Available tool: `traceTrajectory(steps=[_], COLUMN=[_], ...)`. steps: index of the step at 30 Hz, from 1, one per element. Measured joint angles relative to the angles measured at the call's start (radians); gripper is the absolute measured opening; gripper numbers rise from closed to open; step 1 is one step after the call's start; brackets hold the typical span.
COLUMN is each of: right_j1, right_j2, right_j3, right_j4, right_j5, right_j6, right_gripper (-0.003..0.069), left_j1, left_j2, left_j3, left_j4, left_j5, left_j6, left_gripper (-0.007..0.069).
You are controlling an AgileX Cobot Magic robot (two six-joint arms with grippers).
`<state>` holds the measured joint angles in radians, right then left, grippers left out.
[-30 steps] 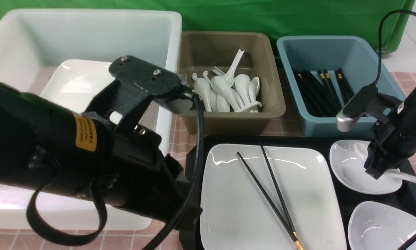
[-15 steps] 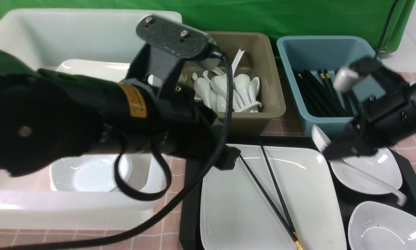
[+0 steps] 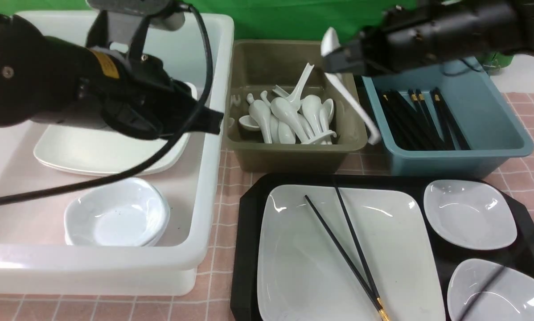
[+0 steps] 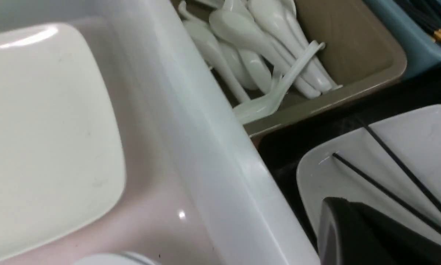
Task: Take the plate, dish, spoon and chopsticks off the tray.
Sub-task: Use the right arm to put the soup spoon into the small storage box in the middle
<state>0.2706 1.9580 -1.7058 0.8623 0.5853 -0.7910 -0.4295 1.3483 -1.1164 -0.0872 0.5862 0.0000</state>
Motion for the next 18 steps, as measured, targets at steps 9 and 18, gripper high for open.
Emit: traceTrajectory(steps=[9,18], right_j1=[0.007,-0.046], right_j2=[0.252,0.153], right_j3=[-0.255,-0.262], right_j4=[-0.001,-0.136], right_j5=[-0.09,0.257], right_j6=[0.116,0.252], right_gripper=[0.029,0.0339], left_j1=[0.001,0.001], left_j2=[0.0,0.0], left_j3=[0.0,0.0], left_j4=[-0.148,-0.211], left_j5=[0.108,0.21], left_j6=[0.068,0.131], left_gripper=[-0.0003,-0.0003])
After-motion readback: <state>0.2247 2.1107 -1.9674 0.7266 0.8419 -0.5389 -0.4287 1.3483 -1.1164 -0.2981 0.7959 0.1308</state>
